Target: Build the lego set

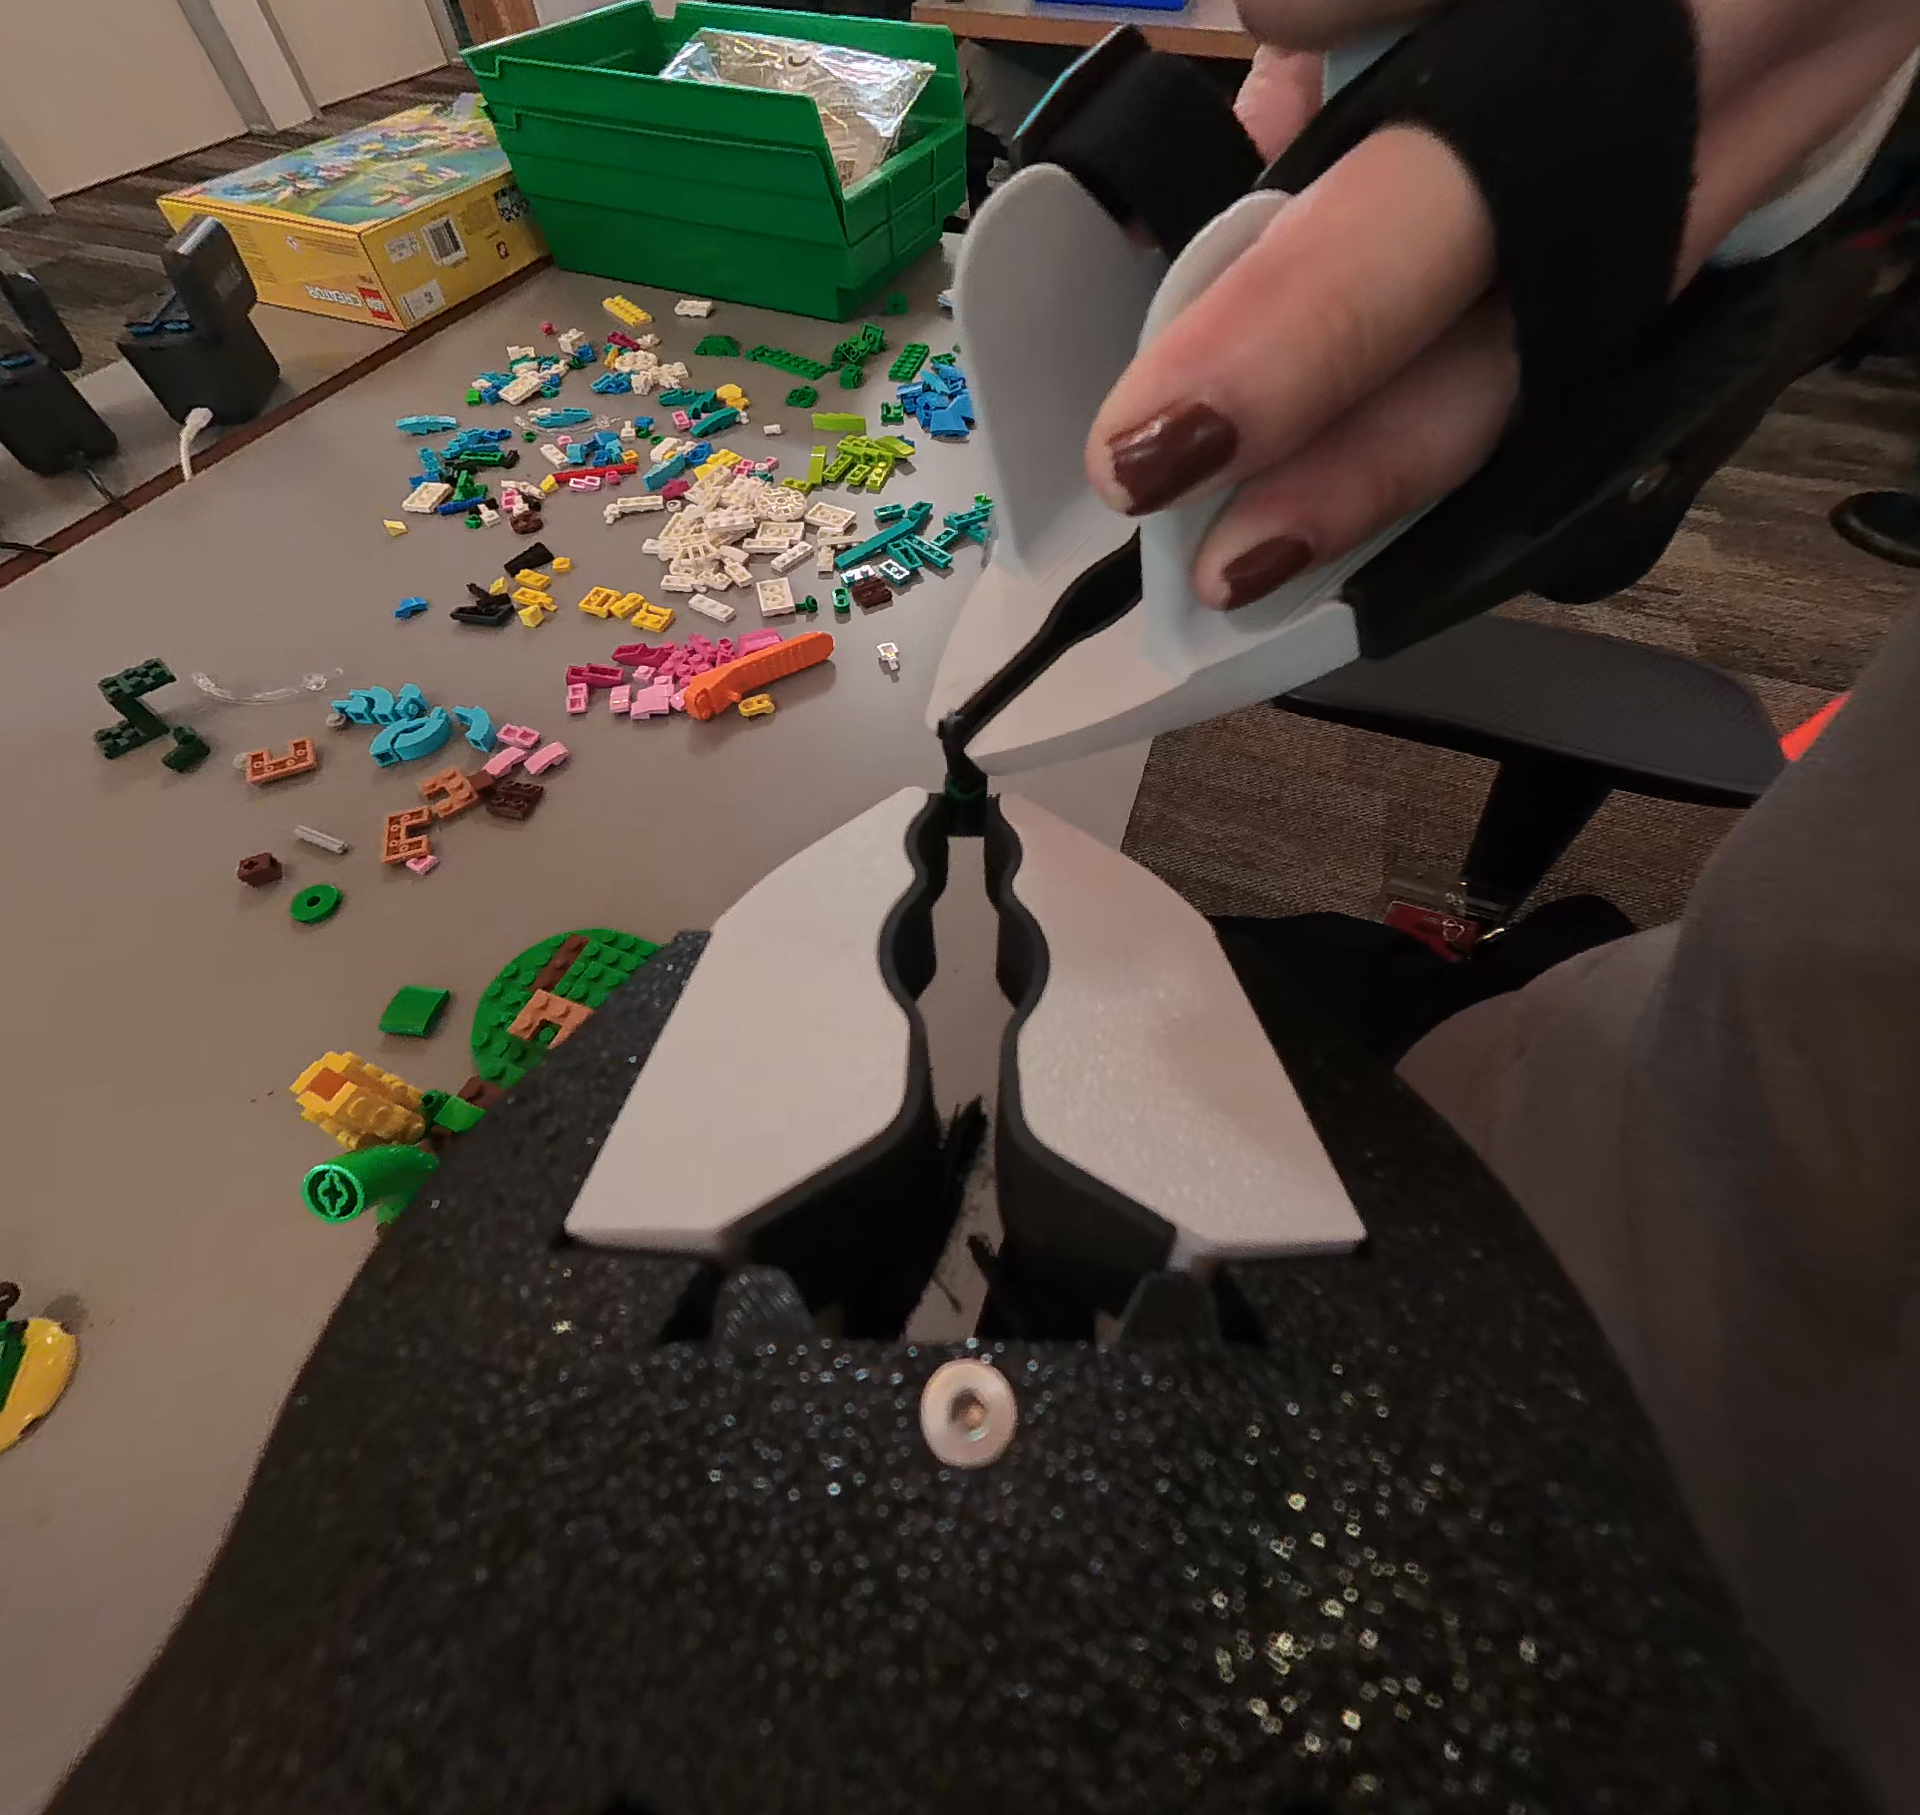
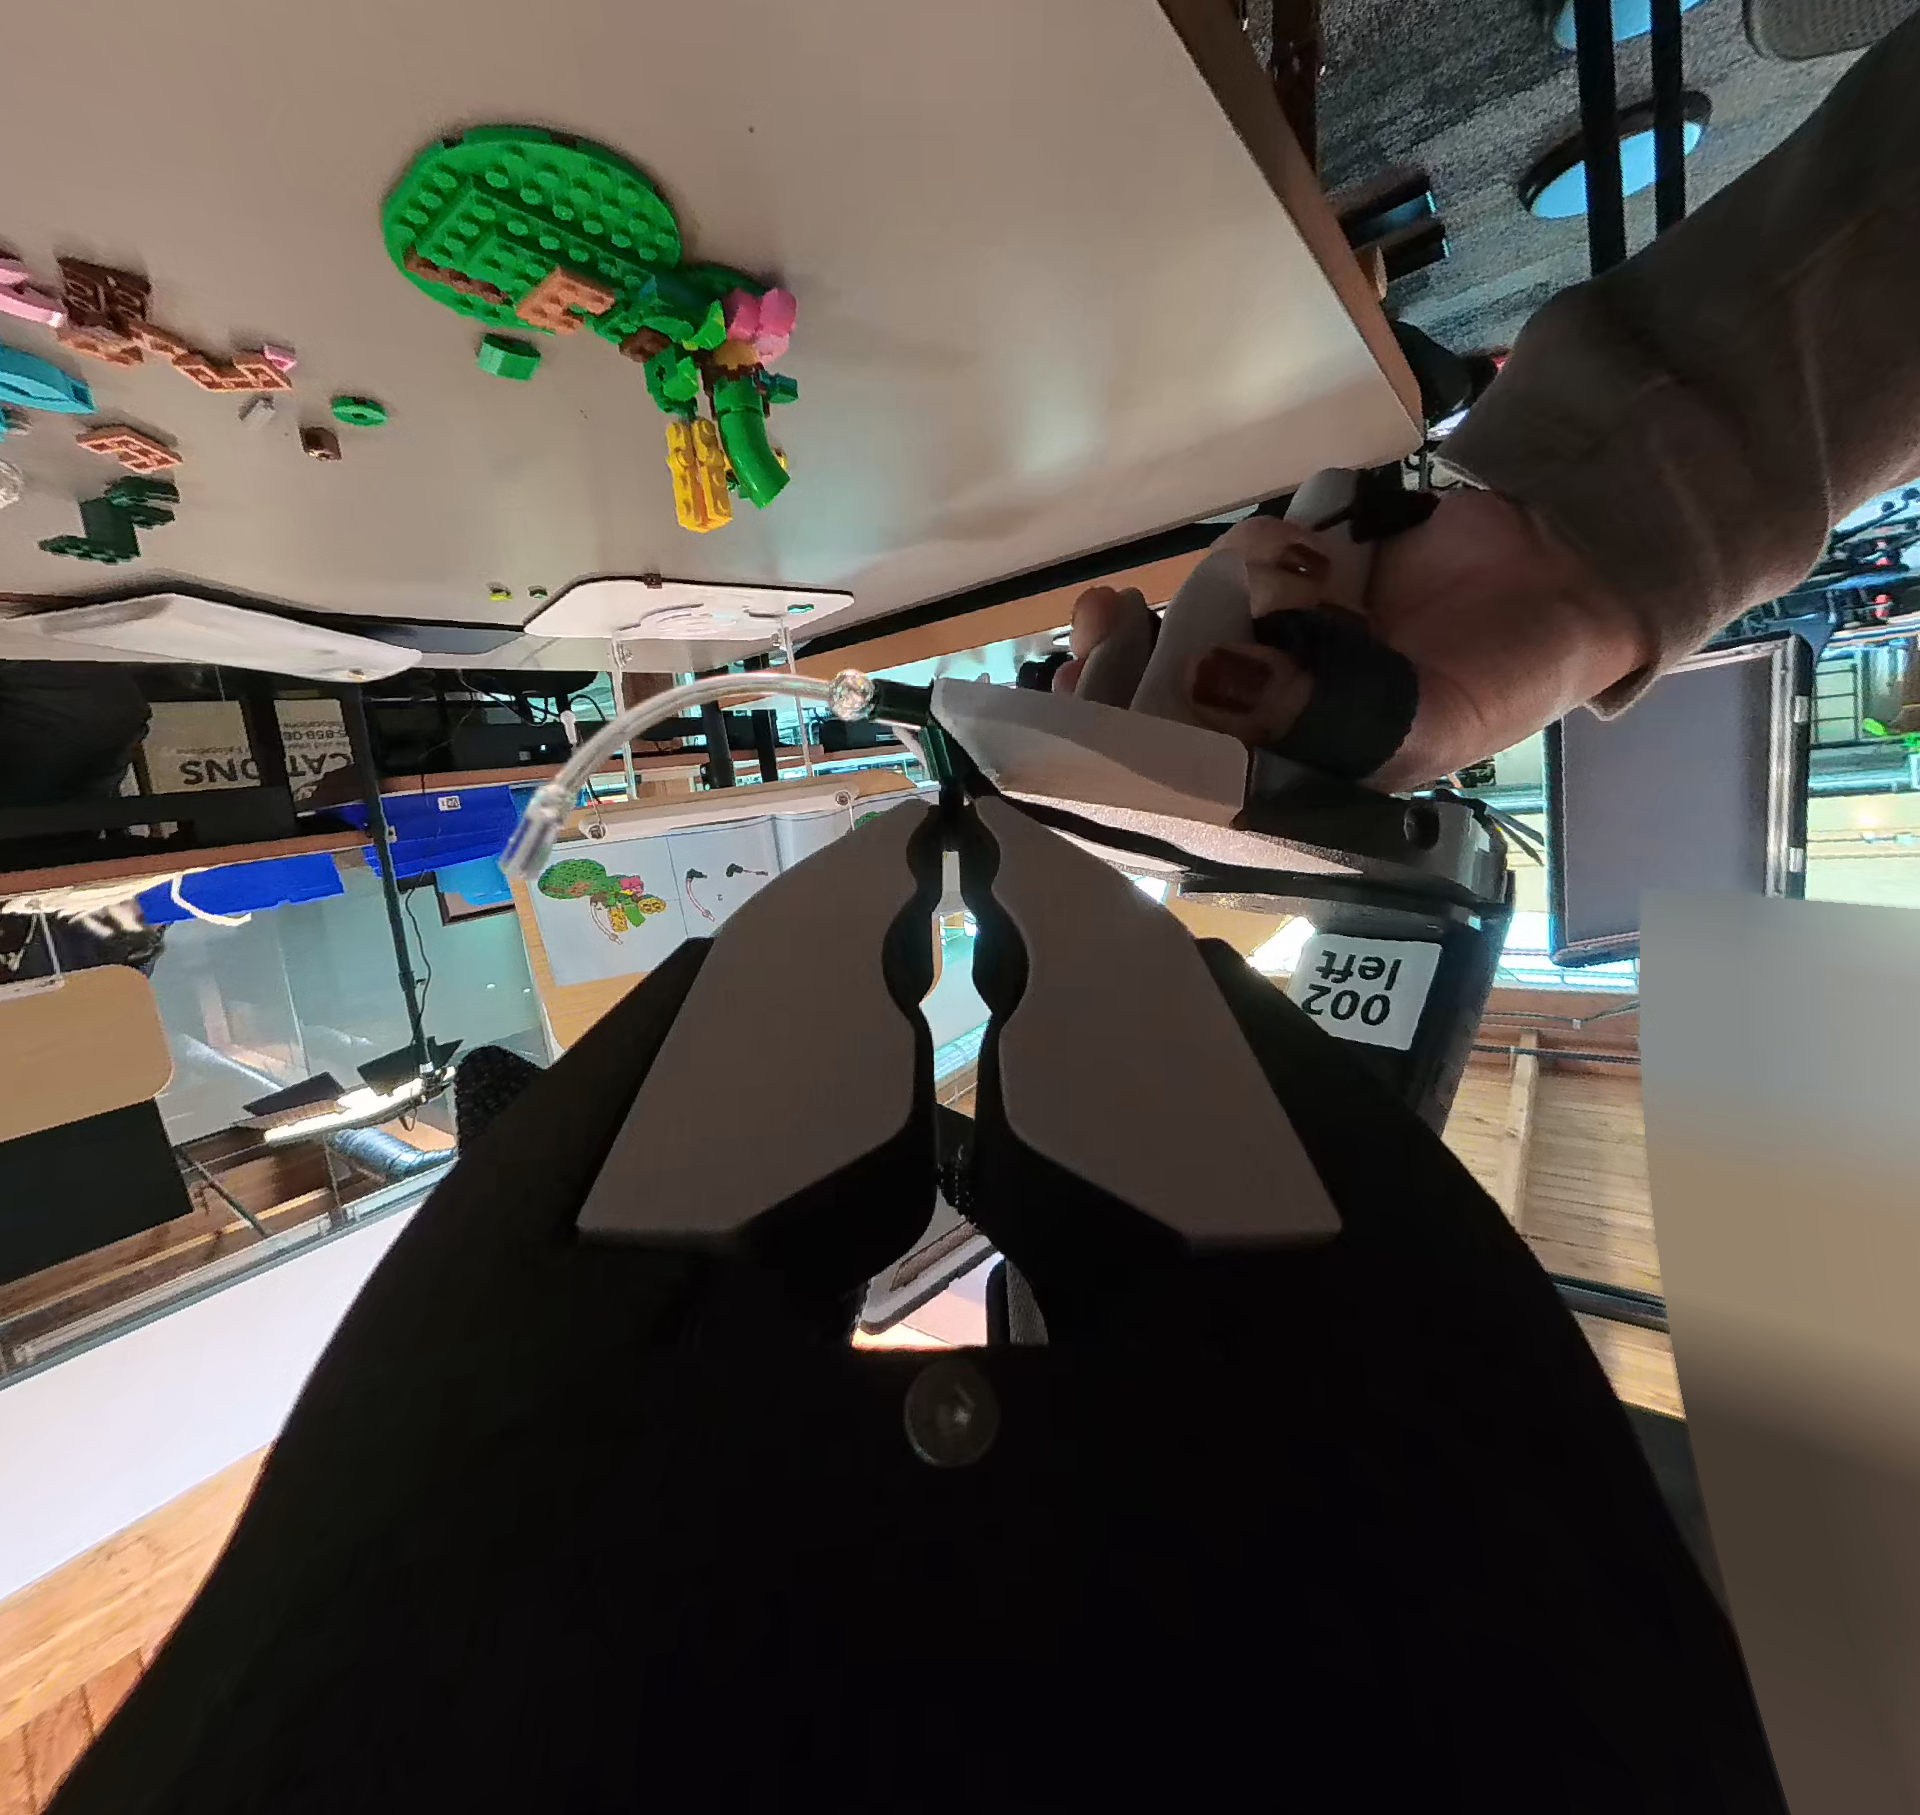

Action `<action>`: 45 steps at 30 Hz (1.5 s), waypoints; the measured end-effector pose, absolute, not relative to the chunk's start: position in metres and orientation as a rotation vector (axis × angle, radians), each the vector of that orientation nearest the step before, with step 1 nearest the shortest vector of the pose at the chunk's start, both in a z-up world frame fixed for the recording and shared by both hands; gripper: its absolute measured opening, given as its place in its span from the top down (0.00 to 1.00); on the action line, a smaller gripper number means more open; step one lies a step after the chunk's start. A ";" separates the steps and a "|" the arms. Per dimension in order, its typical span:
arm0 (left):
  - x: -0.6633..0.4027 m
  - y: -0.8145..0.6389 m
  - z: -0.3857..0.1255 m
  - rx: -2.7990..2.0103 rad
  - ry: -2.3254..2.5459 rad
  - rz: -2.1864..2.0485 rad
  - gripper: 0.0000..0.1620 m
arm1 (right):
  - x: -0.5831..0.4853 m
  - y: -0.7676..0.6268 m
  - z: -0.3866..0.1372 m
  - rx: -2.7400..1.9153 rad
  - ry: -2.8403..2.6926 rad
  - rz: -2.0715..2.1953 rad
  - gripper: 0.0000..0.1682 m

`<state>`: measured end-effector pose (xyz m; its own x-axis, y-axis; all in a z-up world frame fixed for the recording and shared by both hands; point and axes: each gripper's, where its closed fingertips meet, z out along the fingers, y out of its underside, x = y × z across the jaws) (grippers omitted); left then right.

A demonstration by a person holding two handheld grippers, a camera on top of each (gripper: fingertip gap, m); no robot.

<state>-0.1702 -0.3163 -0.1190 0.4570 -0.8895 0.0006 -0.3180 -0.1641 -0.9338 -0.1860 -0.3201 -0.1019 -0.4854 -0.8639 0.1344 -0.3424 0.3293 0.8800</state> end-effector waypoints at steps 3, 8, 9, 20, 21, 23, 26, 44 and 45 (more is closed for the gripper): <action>-0.168 -0.317 -0.122 -1.720 1.058 -0.703 0.96 | -0.184 -0.320 -0.104 1.067 -1.989 -1.107 1.00; -0.163 -0.318 -0.125 -1.731 1.076 -0.709 0.96 | -0.181 -0.322 -0.109 1.101 -1.999 -1.106 1.00; -0.163 -0.318 -0.126 -1.733 1.074 -0.715 0.96 | -0.181 -0.322 -0.109 1.102 -2.000 -1.108 1.00; -0.172 -0.312 -0.123 -1.733 1.034 -0.712 0.96 | -0.187 -0.314 -0.105 0.812 -2.066 -1.128 0.99; -0.173 -0.312 -0.120 -1.724 1.027 -0.722 0.96 | -0.188 -0.314 -0.104 0.735 -2.083 -1.105 0.98; -0.175 -0.312 -0.114 -1.704 1.006 -0.747 0.96 | -0.189 -0.311 -0.098 0.591 -2.110 -1.081 0.86; -0.181 -0.311 -0.105 -1.668 0.967 -0.800 0.96 | -0.190 -0.302 -0.083 0.278 -2.111 -1.009 0.73; -0.183 -0.329 -0.075 -1.509 0.841 -1.442 0.96 | -0.205 -0.329 -0.073 -0.643 -2.081 -0.206 0.67; -0.182 -0.330 -0.076 -1.513 0.847 -1.440 0.96 | -0.205 -0.328 -0.073 -0.640 -2.080 -0.217 0.68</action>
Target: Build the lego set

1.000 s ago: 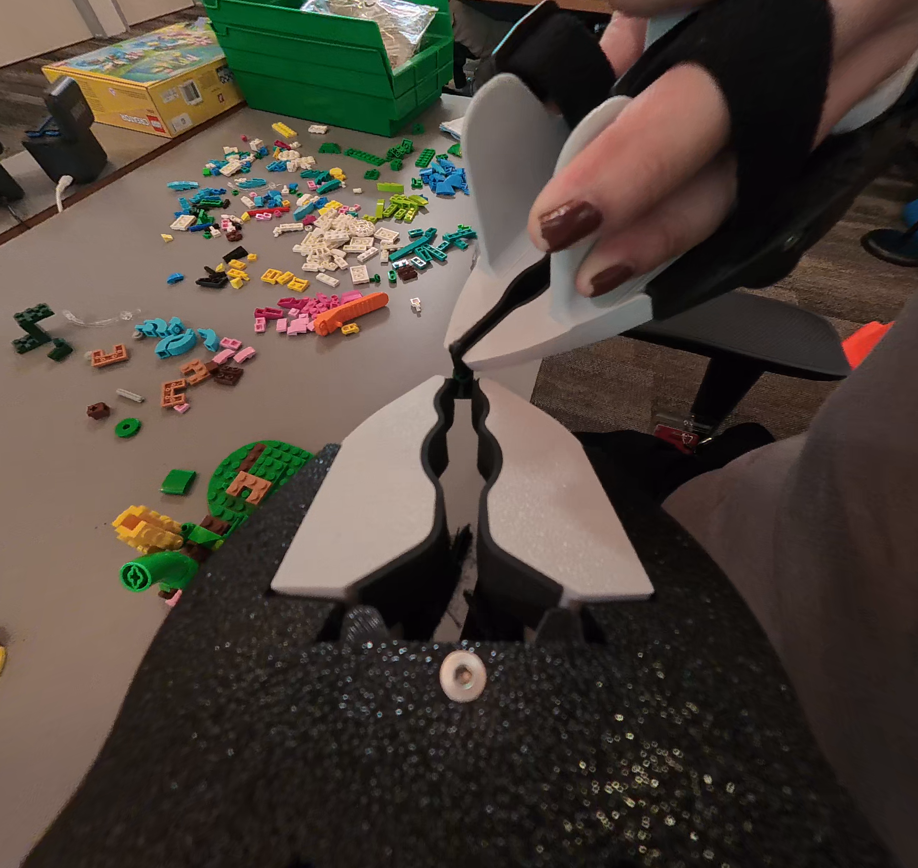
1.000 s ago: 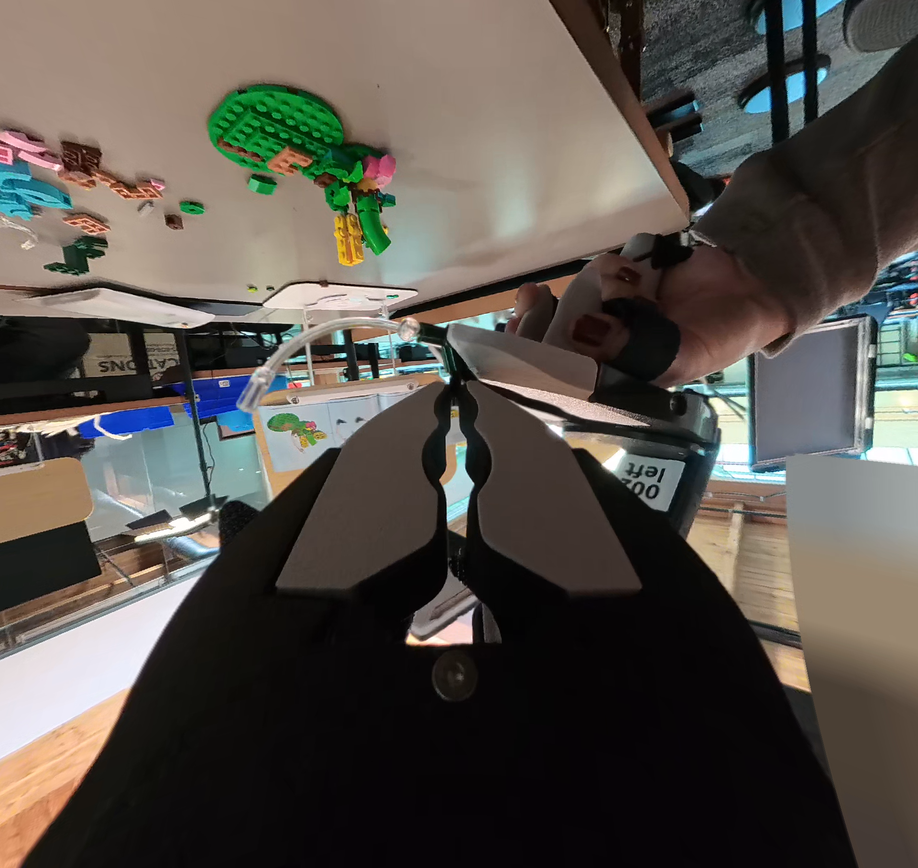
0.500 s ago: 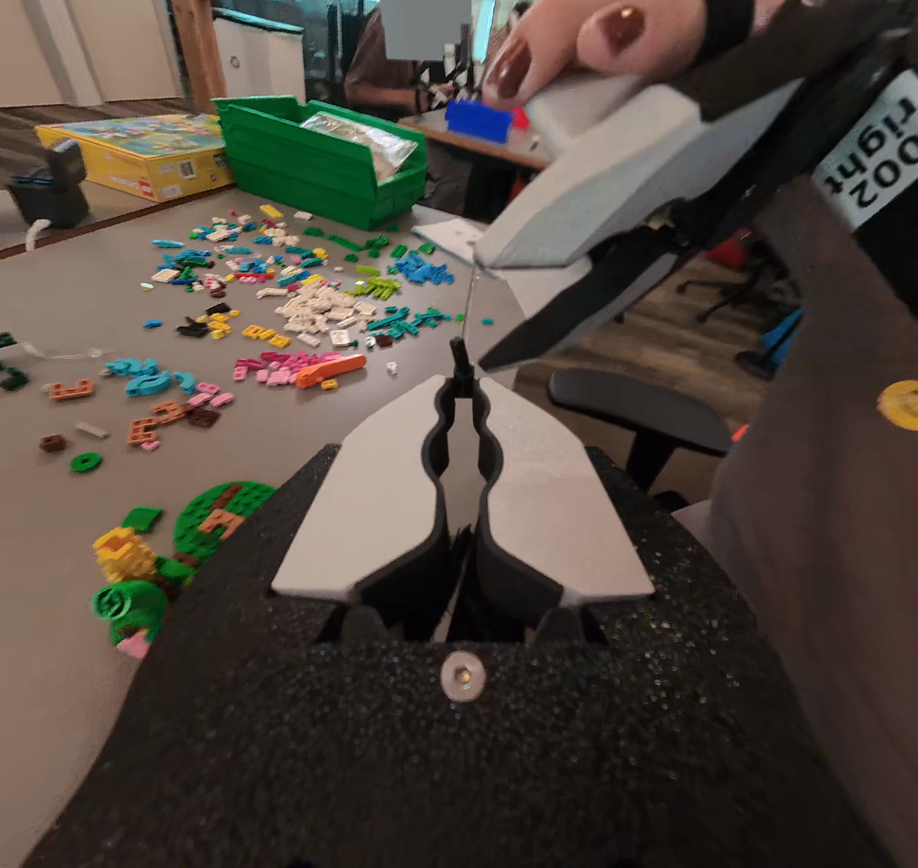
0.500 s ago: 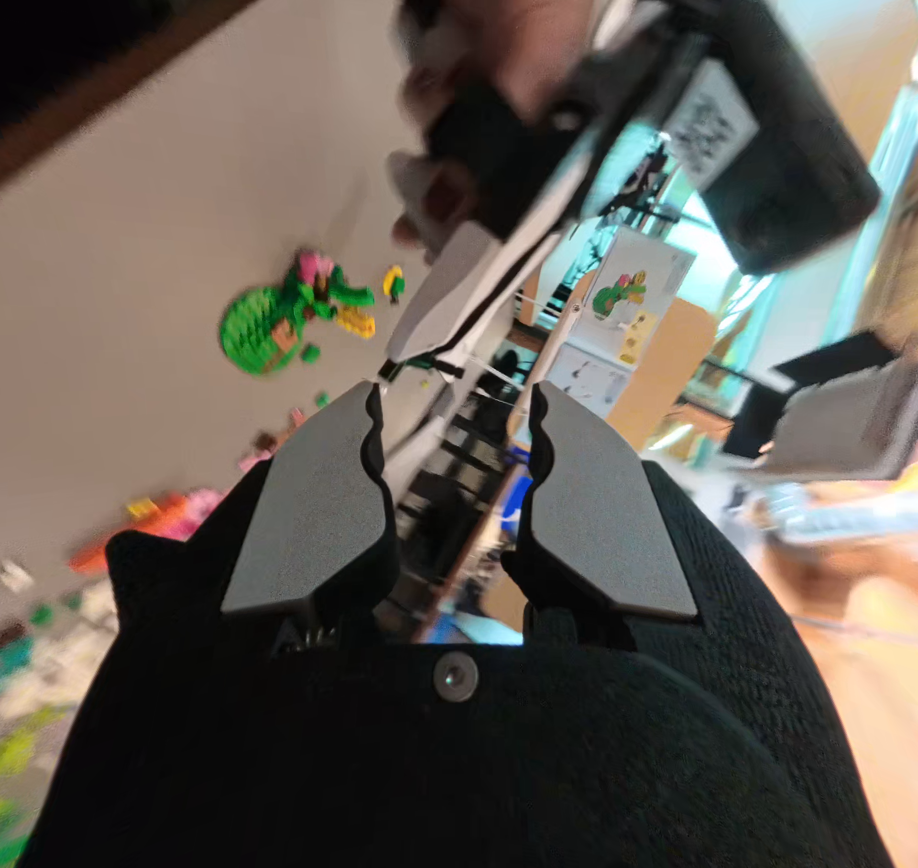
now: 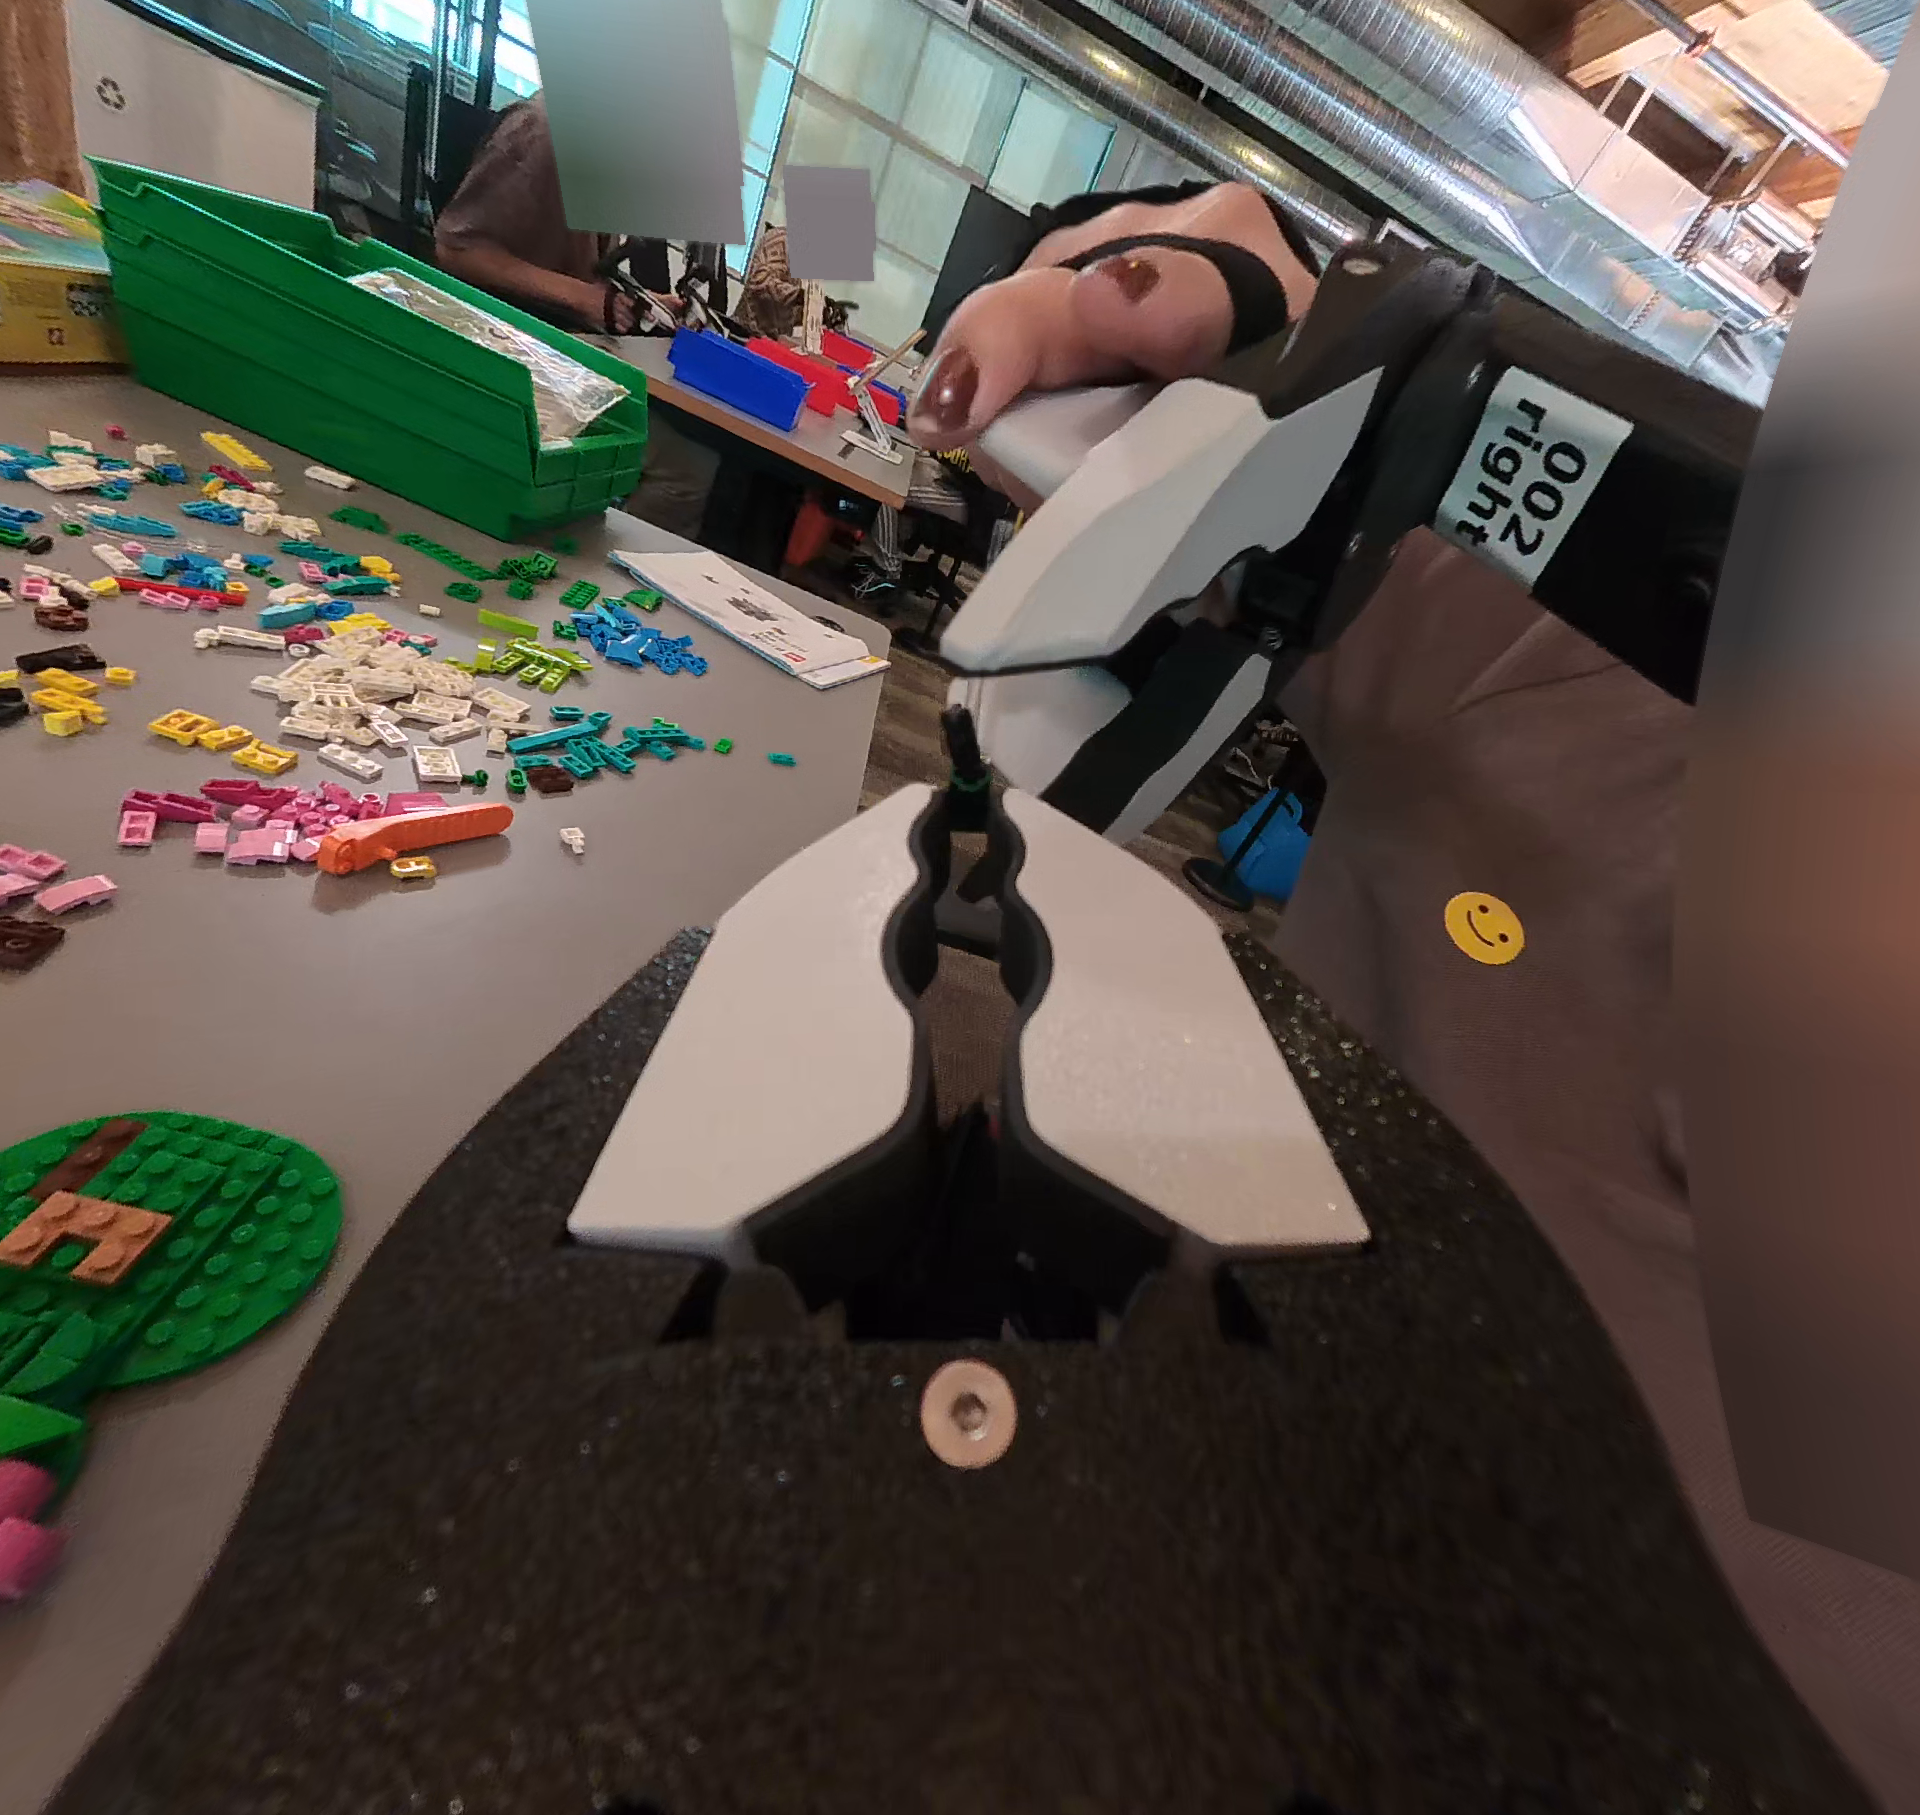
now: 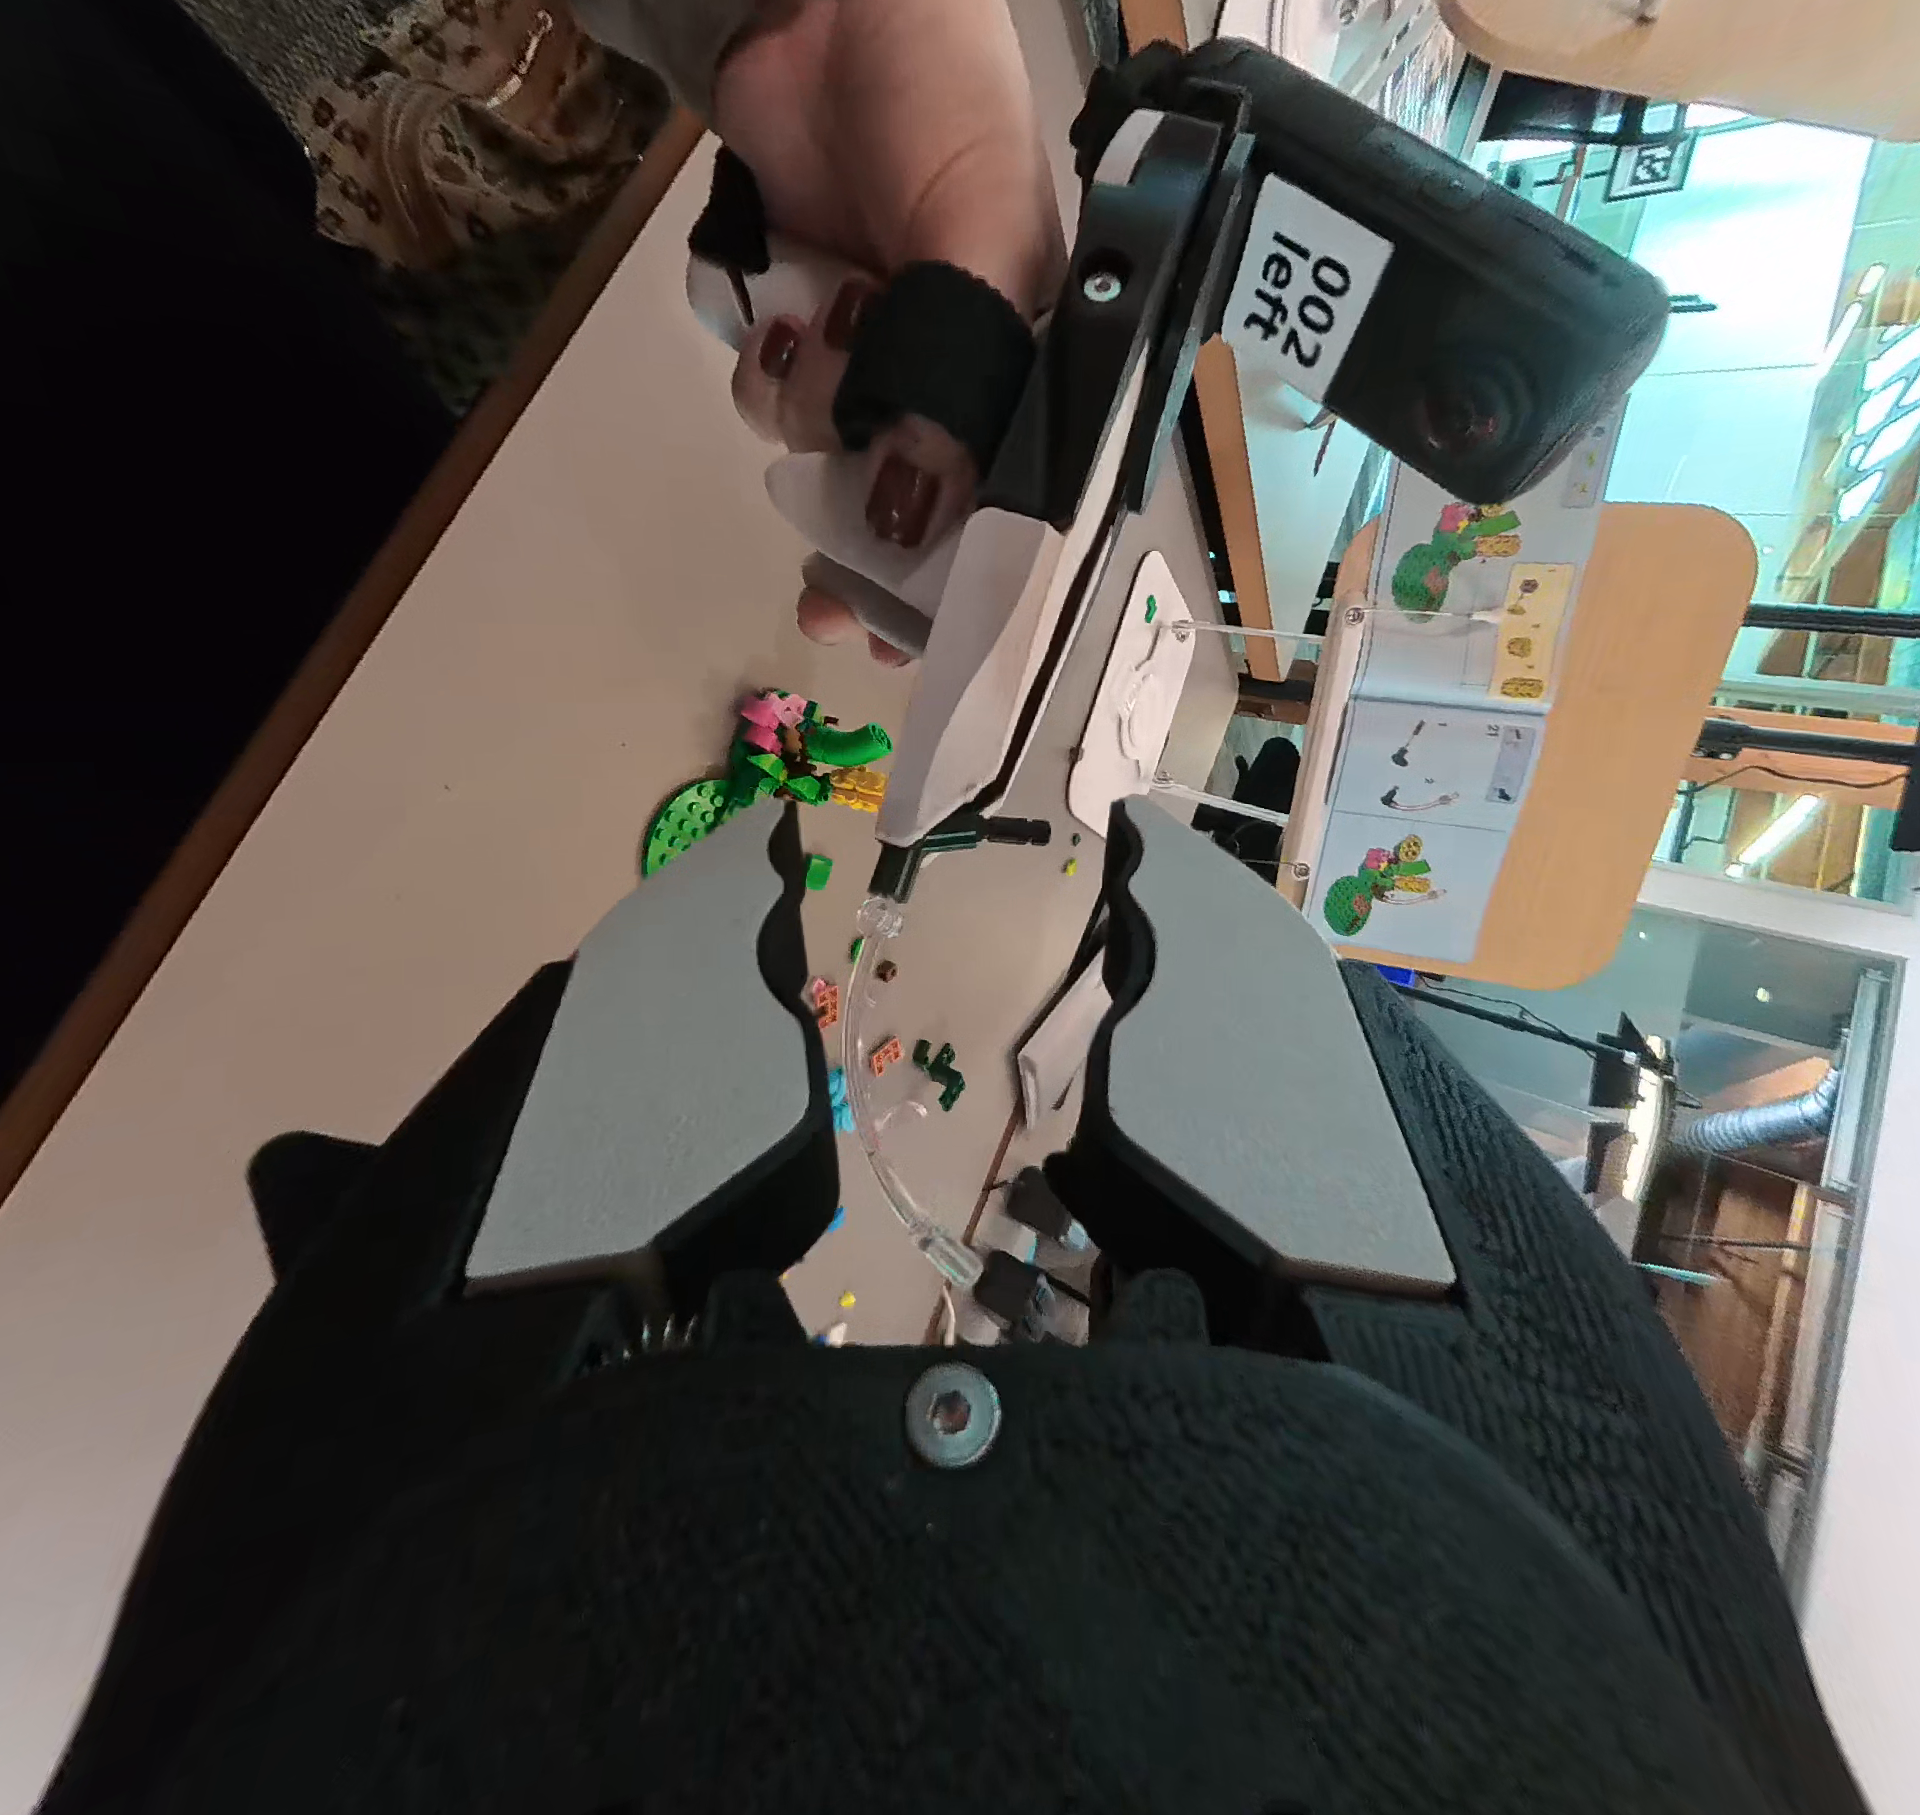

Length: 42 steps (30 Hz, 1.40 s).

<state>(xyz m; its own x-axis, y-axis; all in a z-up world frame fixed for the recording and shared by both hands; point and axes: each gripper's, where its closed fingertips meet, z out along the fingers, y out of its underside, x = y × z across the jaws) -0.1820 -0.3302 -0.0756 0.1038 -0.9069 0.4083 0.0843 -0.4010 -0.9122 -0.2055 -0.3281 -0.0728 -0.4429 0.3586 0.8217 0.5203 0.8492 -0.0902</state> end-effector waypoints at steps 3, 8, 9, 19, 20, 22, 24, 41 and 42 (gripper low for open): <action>-0.180 -0.331 -0.079 -1.536 0.863 -1.413 0.96 | -0.204 -0.326 -0.078 -0.635 -2.105 -0.251 0.72; -0.180 -0.331 -0.080 -1.540 0.860 -1.424 0.96 | -0.204 -0.324 -0.077 -0.608 -2.097 -0.287 0.80; -0.180 -0.331 -0.080 -1.542 0.862 -1.425 0.96 | -0.204 -0.324 -0.078 -0.609 -2.099 -0.288 0.81; -0.178 -0.330 -0.086 -1.573 0.875 -1.402 0.96 | -0.203 -0.325 -0.082 -0.411 -2.137 -0.379 0.82; -0.178 -0.330 -0.087 -1.577 0.878 -1.402 0.96 | -0.202 -0.325 -0.083 -0.399 -2.146 -0.384 0.82; -0.176 -0.330 -0.089 -1.588 0.889 -1.396 0.96 | -0.201 -0.325 -0.086 -0.391 -2.172 -0.385 0.82; -0.175 -0.331 -0.092 -1.602 0.910 -1.376 0.96 | -0.200 -0.326 -0.088 -0.375 -2.199 -0.381 0.82; -0.173 -0.338 -0.087 -1.534 0.966 -1.385 0.89 | -0.196 -0.332 -0.085 -0.461 -2.207 -0.242 0.83; -0.173 -0.339 -0.088 -1.532 0.983 -1.371 0.86 | -0.195 -0.329 -0.084 -0.463 -2.194 -0.251 0.83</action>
